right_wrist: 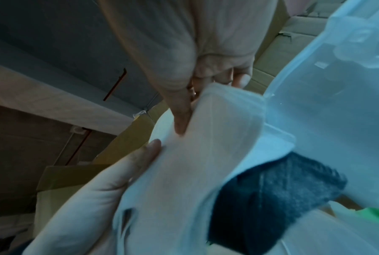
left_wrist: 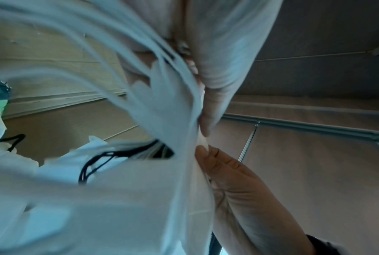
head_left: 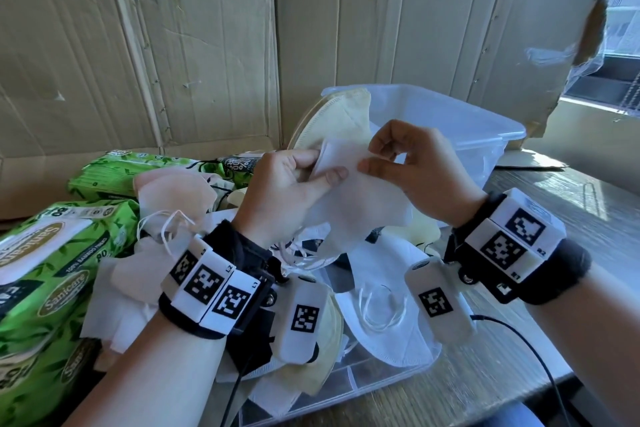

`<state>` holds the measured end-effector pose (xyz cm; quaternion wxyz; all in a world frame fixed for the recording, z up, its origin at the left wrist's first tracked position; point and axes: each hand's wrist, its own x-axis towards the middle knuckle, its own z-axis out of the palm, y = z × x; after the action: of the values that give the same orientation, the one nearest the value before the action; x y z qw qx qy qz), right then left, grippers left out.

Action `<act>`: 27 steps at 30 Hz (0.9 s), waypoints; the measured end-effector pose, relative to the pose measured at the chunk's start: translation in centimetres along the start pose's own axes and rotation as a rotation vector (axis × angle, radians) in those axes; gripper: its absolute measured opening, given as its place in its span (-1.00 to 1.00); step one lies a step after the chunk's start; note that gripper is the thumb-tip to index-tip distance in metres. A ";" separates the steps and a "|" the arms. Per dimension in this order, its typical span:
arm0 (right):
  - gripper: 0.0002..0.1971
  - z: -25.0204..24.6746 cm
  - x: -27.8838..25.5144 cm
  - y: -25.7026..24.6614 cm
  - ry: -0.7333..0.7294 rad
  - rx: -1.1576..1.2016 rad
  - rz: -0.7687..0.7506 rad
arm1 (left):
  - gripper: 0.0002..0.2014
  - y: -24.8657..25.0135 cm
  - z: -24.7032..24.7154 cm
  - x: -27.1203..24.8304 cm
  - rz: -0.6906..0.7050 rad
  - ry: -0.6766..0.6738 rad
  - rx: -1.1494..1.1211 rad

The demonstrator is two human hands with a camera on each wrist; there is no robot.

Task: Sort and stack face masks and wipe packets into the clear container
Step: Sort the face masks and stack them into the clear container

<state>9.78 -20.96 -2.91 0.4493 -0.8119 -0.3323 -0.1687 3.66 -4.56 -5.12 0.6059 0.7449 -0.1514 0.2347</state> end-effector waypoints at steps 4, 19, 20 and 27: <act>-0.75 0.3 0.2 0.0 0.023 0.022 0.010 | -0.84 -0.4 -0.2 0.1 -0.017 0.028 -0.024; -0.95 0.8 -0.9 -0.3 0.127 -0.026 -0.172 | -0.85 -0.8 -0.5 0.3 -0.019 0.127 0.006; -0.89 0.6 -0.8 -0.3 0.087 -0.051 -0.101 | -0.93 -0.9 -0.6 0.4 -0.026 0.143 -0.004; -0.75 -0.8 -1.4 1.8 -0.470 0.185 0.204 | -0.89 -0.9 -0.9 0.7 -0.015 0.230 -0.040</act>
<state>10.03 -22.89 -4.44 0.4469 -0.8135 -0.3580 0.1015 4.60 -3.45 -5.34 0.6359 0.7019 -0.0800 0.3108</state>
